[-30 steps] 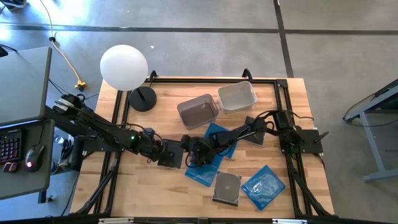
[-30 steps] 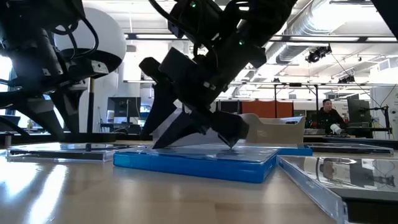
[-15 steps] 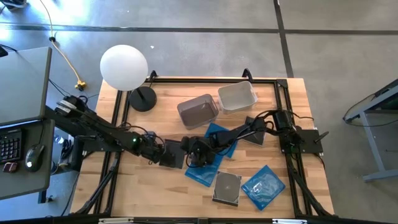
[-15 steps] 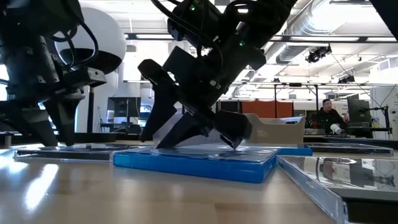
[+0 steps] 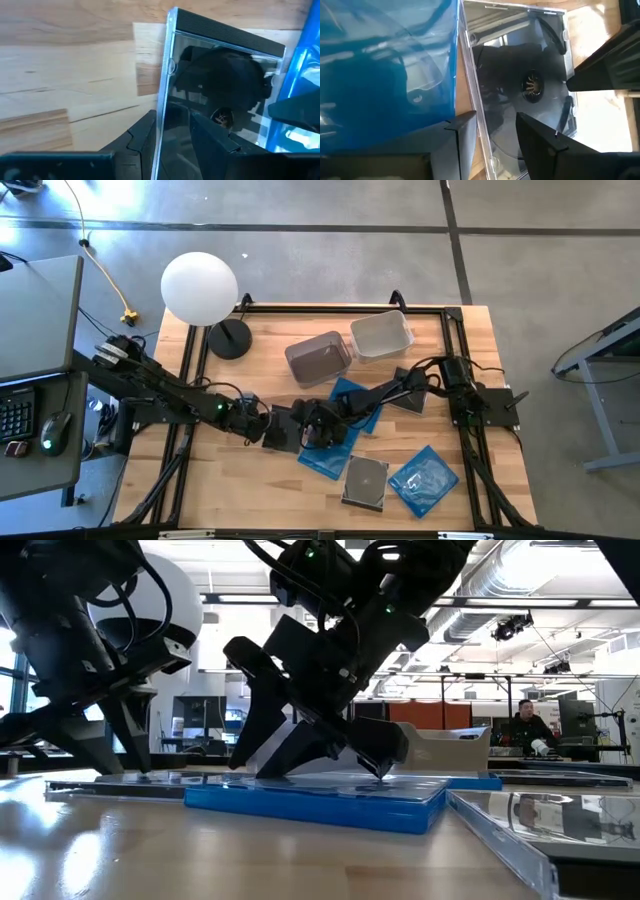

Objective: Pick & place jewel cases by type
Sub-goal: Put the bottom left black CD case into the black bin

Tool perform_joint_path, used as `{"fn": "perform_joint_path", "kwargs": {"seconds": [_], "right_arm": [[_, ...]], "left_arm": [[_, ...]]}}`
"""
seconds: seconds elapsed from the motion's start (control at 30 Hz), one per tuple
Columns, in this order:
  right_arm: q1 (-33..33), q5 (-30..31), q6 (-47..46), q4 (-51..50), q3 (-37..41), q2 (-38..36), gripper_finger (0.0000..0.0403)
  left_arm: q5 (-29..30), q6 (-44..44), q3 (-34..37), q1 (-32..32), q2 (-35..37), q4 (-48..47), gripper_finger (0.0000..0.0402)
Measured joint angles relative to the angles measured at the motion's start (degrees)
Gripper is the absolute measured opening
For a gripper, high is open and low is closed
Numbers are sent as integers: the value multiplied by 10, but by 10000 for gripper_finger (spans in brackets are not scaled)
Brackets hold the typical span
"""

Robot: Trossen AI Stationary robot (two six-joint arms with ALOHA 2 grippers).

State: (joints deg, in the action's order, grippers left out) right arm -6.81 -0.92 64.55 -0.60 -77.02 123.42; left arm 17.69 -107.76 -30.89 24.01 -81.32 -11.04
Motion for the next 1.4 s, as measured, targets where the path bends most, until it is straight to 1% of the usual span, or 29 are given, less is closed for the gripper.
{"fn": "perform_joint_path", "kwargs": {"seconds": [0.07,0.27,0.4,0.67,0.83,0.93,1.0,1.13,1.27,1.4], "right_arm": [[-1,16,0,6,1,0,133],[-2,36,0,15,2,0,133],[-10,82,0,15,2,0,133],[-30,154,29,9,4,-8,133],[-41,184,31,-15,4,-39,133],[-46,182,24,-33,3,-58,133],[-50,180,0,-50,2,-68,133],[-56,182,-58,-124,-1,-90,133],[-66,144,-88,-219,0,-89,133],[-77,117,-149,-248,-2,-88,133]], "left_arm": [[1,4,1,0,-2,8,117],[21,7,1,0,-6,15,117],[41,10,1,1,-6,18,117],[36,15,-9,0,-6,22,117],[37,27,-21,0,-7,22,117],[28,26,-25,0,-8,30,117],[29,27,-26,0,-8,36,117],[41,35,-28,0,-14,82,117],[73,64,-30,-1,-31,168,117],[74,70,-33,-1,-60,197,116]]}}
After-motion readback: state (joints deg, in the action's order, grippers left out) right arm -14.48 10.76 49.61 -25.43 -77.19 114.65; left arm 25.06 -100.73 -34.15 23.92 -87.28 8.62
